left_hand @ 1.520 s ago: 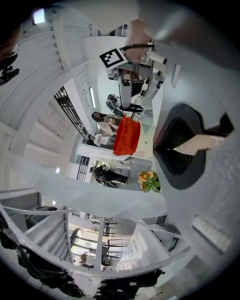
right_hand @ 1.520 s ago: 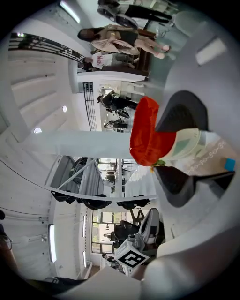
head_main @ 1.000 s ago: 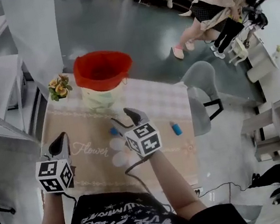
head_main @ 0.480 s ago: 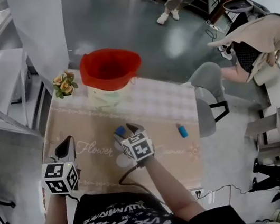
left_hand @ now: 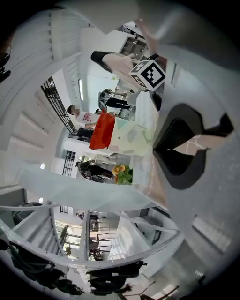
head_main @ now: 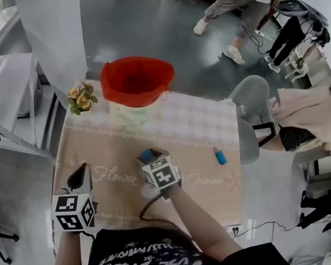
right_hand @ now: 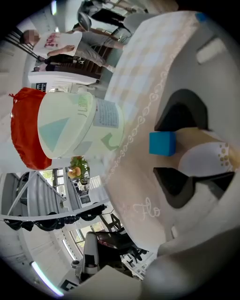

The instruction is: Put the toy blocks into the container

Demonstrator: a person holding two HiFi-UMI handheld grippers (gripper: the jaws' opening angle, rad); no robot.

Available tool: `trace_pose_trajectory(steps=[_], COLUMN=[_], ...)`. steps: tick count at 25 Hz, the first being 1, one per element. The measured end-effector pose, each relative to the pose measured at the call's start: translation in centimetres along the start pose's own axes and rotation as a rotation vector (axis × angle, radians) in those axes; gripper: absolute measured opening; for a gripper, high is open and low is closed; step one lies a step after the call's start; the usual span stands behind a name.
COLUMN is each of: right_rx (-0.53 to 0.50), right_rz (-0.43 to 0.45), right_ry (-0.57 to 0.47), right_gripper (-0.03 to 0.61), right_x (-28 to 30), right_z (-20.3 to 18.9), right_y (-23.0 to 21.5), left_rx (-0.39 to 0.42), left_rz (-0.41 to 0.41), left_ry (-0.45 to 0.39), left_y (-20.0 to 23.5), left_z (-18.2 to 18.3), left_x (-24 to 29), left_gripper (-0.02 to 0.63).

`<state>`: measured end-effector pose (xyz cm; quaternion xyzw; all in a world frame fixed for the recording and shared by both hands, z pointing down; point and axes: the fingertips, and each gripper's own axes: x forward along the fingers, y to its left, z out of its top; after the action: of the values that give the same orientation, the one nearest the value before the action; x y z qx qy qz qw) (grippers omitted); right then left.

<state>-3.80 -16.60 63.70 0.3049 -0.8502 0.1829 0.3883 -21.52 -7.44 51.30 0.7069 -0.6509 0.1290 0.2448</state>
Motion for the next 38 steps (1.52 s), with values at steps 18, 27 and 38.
trace_pose_trajectory(steps=[18, 27, 38], right_rx=[0.049, 0.002, -0.03], right_rz=[-0.004, -0.005, -0.023], right_ry=[-0.048, -0.168, -0.334], right_gripper=[0.15, 0.15, 0.15], right_x=[-2.8, -7.2, -12.1], right_z=[2.3, 6.8, 13.5], right_y=[-1.2, -1.4, -2.3], left_rx=[0.006, 0.013, 0.053], left_rz=[-0.008, -0.025, -0.053], left_ry=[-0.014, -0.068, -0.152], left_y=[-0.8, -1.3, -2.0], left_z=[0.9, 3.3, 7.9], left_x=[0.0, -0.1, 0.1], left_gripper=[0.009, 0.009, 0.009])
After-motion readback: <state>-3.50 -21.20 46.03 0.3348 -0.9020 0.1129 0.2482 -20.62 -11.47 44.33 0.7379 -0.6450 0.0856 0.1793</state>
